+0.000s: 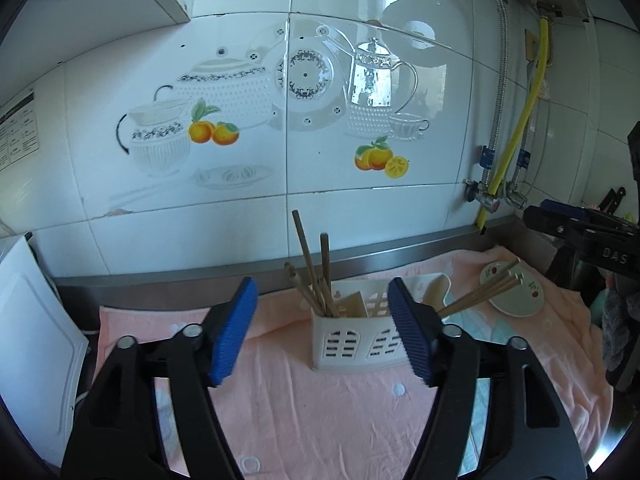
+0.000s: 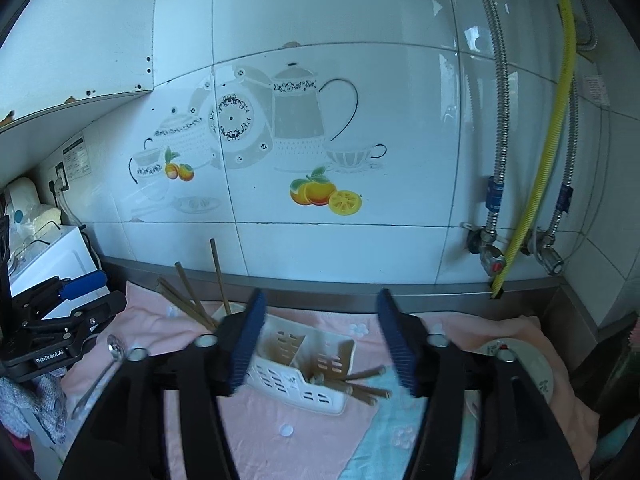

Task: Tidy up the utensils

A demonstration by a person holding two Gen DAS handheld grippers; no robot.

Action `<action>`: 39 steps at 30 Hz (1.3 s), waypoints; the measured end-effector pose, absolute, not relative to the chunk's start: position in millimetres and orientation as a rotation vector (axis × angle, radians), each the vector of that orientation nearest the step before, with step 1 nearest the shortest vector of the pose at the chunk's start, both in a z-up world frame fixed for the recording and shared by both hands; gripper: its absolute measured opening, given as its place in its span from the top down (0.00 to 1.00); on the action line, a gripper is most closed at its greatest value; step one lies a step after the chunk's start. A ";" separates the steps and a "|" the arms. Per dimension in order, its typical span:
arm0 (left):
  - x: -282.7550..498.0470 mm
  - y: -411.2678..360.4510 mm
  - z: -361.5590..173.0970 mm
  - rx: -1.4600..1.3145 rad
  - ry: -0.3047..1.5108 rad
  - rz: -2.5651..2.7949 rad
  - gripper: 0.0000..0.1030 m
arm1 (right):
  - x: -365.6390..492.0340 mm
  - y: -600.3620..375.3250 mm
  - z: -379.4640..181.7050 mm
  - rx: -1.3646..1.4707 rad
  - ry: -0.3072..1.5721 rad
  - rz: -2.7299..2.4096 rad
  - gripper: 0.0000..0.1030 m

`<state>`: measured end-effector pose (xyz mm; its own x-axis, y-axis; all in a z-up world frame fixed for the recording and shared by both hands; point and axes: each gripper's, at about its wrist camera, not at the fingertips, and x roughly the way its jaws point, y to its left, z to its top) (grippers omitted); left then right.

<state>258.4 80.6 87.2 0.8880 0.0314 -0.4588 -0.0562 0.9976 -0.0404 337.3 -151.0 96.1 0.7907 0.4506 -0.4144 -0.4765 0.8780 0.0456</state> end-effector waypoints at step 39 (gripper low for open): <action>92.8 67.3 26.7 -0.066 0.435 0.147 0.05 | 167.3 -187.9 5.6 -0.100 0.431 0.437 0.09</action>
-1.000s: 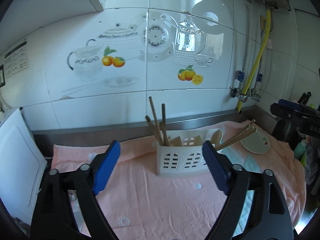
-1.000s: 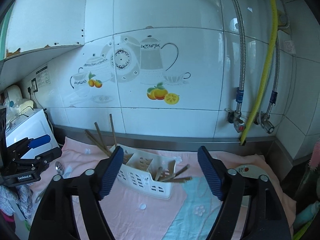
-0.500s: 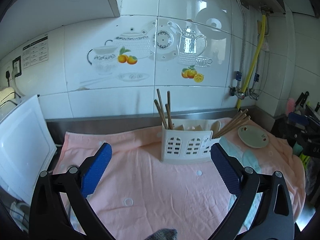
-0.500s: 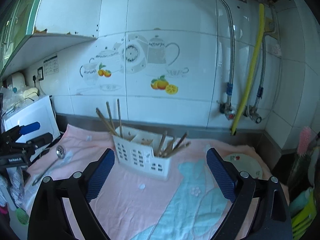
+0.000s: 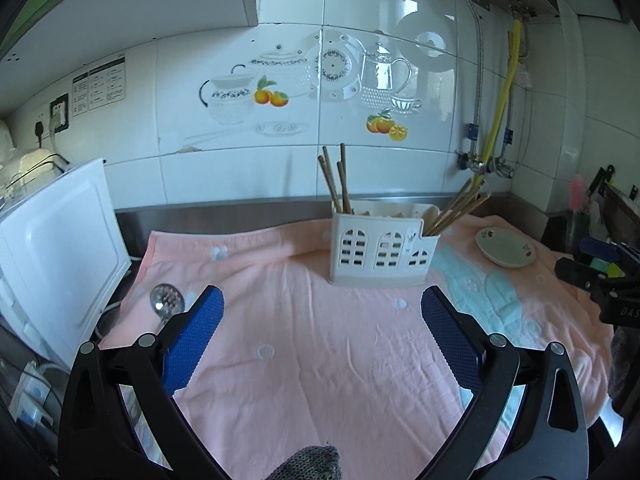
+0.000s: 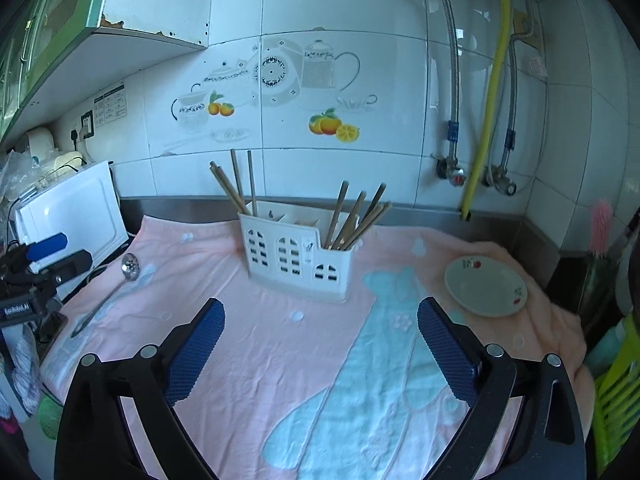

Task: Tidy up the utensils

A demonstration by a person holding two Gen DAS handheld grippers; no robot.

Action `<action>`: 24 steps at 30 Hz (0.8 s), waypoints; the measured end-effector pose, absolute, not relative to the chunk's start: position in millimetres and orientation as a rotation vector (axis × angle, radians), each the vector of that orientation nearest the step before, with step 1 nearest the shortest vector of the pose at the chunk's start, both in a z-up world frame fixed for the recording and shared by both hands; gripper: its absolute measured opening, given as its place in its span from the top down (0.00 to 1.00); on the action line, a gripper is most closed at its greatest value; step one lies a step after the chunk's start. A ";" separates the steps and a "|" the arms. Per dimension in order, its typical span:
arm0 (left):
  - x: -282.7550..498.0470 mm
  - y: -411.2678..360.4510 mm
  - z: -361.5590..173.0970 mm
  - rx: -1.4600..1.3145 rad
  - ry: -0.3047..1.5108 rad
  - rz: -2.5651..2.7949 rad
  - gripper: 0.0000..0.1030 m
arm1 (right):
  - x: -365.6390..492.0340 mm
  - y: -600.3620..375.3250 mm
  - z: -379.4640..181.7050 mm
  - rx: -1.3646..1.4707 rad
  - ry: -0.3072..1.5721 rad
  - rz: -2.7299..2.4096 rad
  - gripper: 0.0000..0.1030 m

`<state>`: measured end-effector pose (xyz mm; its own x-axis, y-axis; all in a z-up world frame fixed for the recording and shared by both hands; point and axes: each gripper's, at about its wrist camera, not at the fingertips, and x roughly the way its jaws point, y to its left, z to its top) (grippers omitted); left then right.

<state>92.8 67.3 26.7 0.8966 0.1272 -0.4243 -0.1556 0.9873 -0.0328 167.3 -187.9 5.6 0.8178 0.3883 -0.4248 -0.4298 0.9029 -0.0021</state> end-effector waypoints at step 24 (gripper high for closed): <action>63.5 46.9 -1.4 -0.030 0.473 0.109 0.05 | 127.3 -194.3 -31.0 -0.069 0.471 0.403 0.08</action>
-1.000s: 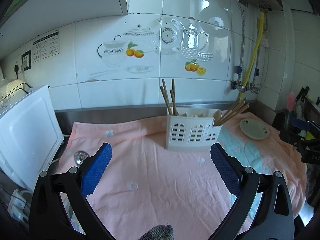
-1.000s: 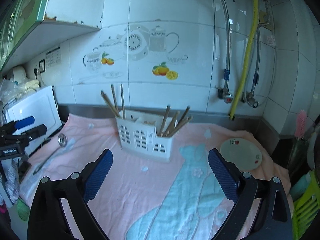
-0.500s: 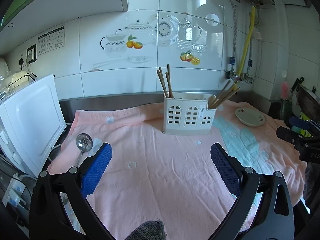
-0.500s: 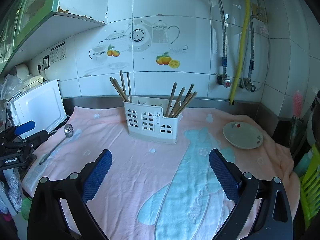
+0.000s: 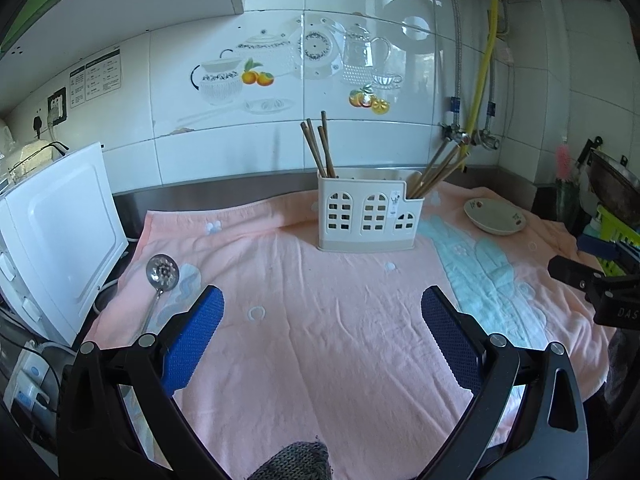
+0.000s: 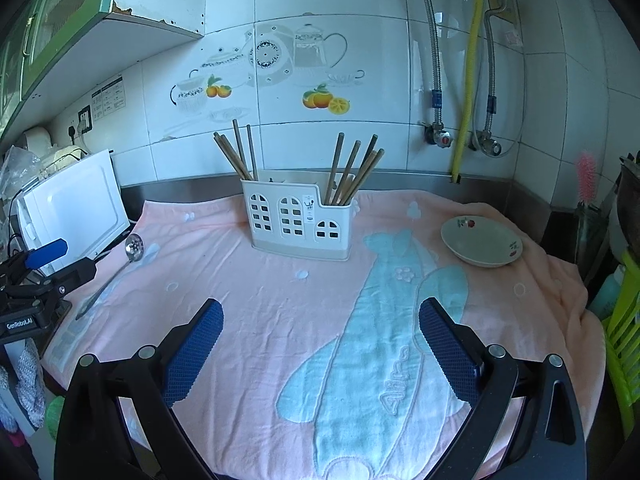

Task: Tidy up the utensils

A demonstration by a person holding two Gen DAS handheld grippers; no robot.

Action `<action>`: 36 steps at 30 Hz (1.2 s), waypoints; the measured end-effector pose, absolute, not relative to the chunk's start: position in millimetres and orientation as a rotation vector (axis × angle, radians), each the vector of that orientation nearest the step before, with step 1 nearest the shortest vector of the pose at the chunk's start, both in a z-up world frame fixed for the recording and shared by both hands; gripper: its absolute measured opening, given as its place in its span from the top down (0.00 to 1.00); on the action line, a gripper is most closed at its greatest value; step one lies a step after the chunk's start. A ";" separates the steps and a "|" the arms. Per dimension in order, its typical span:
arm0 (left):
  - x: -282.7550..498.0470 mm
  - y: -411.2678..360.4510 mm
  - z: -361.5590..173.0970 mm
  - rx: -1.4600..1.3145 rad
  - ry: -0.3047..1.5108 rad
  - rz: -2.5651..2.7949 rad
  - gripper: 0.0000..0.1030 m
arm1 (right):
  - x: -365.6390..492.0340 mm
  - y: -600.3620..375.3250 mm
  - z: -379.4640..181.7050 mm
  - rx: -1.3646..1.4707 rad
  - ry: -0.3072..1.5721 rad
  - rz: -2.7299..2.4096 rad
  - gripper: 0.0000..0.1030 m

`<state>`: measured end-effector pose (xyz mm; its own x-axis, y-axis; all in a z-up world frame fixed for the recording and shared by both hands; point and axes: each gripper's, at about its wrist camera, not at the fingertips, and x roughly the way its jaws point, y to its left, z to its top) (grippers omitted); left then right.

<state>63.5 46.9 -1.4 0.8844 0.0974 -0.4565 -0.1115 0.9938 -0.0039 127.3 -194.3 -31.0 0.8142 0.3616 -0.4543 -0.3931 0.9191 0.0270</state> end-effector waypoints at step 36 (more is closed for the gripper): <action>60.6 41.2 -7.3 -0.054 0.488 0.063 0.05 | 123.7 -182.6 -31.8 -0.121 0.473 0.416 0.07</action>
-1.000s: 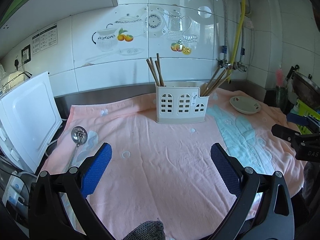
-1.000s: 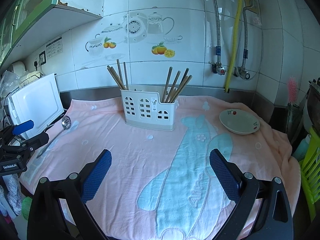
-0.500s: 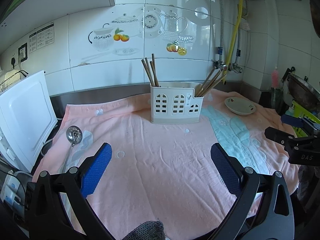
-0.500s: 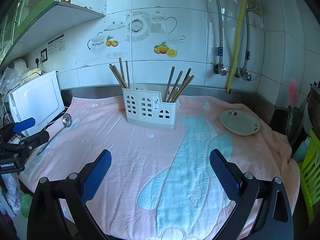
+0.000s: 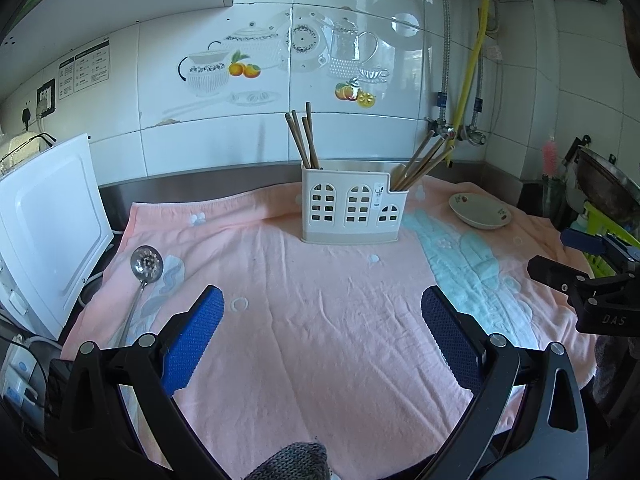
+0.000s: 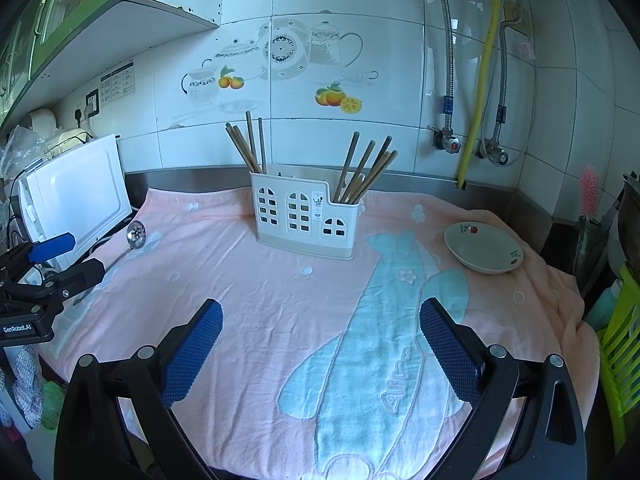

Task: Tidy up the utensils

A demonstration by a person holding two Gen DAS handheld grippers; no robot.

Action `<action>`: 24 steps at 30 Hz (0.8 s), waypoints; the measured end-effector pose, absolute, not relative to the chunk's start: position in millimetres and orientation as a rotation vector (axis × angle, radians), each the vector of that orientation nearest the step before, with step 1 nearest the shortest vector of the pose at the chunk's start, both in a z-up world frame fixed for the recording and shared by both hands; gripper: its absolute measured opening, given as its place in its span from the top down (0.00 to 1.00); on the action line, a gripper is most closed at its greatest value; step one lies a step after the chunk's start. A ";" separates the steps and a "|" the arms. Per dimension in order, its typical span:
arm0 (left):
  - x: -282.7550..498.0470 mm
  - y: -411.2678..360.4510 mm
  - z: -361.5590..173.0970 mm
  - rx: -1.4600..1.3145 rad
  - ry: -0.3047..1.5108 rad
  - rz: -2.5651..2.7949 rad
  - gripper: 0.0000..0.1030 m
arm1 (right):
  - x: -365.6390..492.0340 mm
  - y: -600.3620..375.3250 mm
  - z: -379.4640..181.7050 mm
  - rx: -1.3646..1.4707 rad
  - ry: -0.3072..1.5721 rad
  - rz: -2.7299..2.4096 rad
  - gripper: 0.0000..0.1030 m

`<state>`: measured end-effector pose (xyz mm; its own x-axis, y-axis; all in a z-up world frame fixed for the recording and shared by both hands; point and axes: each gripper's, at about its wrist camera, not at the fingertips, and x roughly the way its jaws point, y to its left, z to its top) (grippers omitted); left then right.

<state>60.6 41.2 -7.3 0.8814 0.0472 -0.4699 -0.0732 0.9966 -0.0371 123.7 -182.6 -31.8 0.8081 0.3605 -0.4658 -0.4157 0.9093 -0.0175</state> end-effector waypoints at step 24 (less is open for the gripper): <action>59.6 40.8 -9.7 -0.054 0.491 0.062 0.05 | 123.4 -184.2 -31.0 -0.116 0.469 0.417 0.07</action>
